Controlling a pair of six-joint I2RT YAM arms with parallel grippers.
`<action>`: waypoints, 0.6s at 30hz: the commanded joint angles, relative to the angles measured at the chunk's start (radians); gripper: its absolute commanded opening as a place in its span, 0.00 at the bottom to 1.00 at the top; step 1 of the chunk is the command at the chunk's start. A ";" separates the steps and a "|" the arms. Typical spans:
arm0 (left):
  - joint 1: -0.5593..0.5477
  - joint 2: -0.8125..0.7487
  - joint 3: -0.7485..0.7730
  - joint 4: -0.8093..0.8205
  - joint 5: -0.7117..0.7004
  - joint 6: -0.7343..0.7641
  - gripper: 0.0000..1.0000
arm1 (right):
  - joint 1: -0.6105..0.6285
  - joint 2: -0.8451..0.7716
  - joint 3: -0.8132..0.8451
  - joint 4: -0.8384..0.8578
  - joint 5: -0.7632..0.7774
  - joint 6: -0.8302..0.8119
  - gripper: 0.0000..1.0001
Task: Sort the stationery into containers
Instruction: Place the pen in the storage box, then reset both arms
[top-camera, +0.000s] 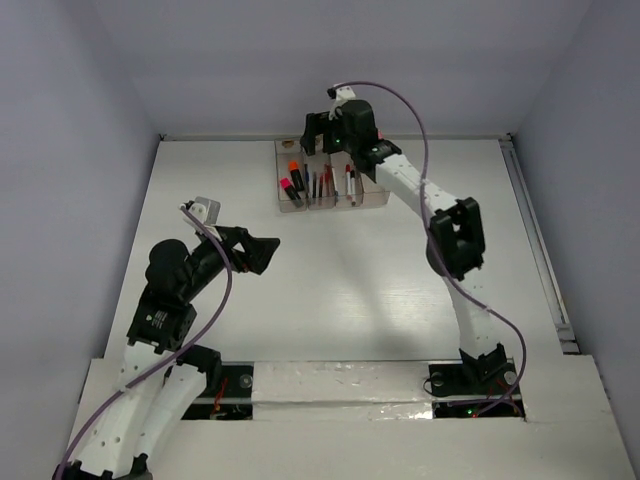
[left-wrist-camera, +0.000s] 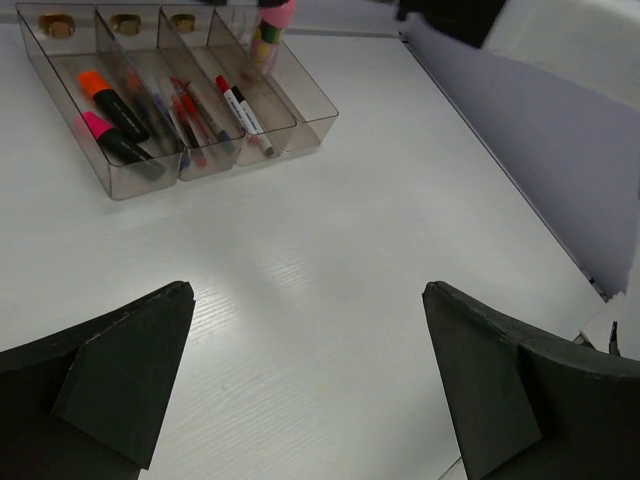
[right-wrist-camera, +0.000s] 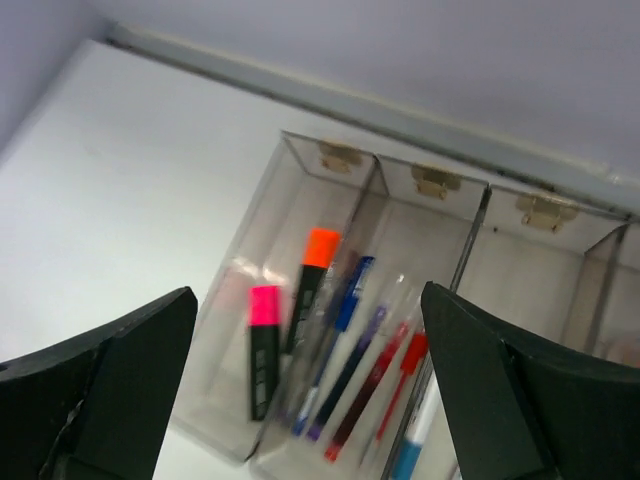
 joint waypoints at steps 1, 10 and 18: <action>0.004 0.001 0.008 0.061 0.028 0.003 0.99 | 0.002 -0.361 -0.189 0.237 -0.069 0.017 1.00; 0.013 0.013 0.129 0.151 0.062 -0.035 0.99 | 0.002 -1.287 -1.086 0.486 0.023 0.087 1.00; 0.013 -0.025 0.261 0.172 -0.036 -0.030 0.99 | 0.002 -1.787 -1.414 0.457 0.362 0.123 1.00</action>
